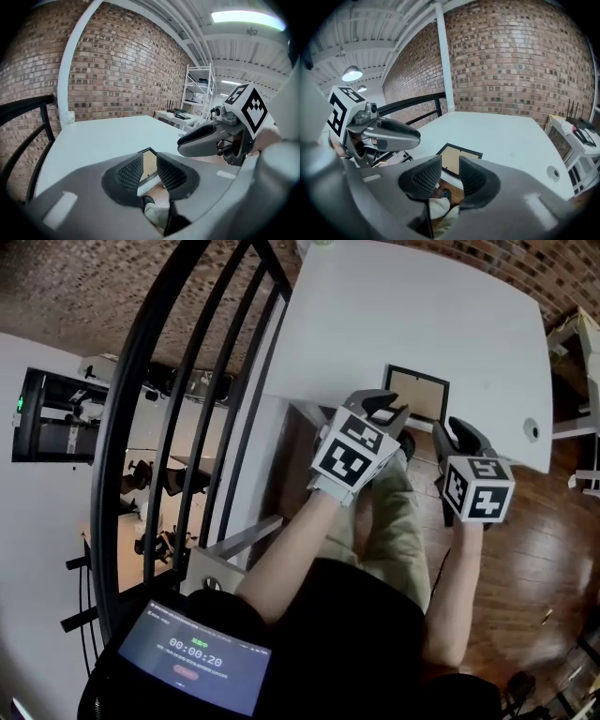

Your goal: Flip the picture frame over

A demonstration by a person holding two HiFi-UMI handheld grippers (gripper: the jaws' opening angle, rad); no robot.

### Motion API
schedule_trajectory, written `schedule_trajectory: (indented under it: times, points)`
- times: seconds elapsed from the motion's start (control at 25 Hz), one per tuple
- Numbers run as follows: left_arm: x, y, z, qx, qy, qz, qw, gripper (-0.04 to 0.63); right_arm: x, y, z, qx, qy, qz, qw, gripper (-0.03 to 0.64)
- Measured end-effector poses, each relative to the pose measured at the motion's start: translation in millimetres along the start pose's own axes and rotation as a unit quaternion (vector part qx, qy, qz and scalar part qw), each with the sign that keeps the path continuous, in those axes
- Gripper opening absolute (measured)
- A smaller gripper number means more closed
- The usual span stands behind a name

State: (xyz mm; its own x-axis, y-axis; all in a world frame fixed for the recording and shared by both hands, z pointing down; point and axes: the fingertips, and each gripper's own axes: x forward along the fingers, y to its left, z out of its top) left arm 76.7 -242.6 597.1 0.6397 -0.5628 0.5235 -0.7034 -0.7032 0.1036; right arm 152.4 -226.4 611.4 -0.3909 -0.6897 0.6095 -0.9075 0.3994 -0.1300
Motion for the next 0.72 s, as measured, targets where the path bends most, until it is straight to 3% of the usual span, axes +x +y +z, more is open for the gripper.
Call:
schedule_trajectory:
  times: [0.16,0.28,0.48,0.72]
  points:
    - [-1.5,24.2,20.6,-0.008,-0.049,0.004,0.9988,0.04,9.5,3.8,21.8,0.009,-0.037,0.009,0.999,0.067]
    - [-18.4,16.6,29.8,-0.009,-0.062,0.002,0.998,0.017,-10.5,15.3,24.9,0.012,-0.059,0.014,0.998,-0.008]
    - [-49.3,-3.9,29.8,-0.012,-0.076,-0.008,0.997,0.017,-38.2,42.5,29.3,-0.005,-0.077,0.033,0.996,-0.008]
    - [-71.2,-13.0,40.8,-0.016,-0.117,-0.01,0.9929,0.017,-59.6,59.2,51.8,-0.025,-0.138,0.033,0.99,-0.008]
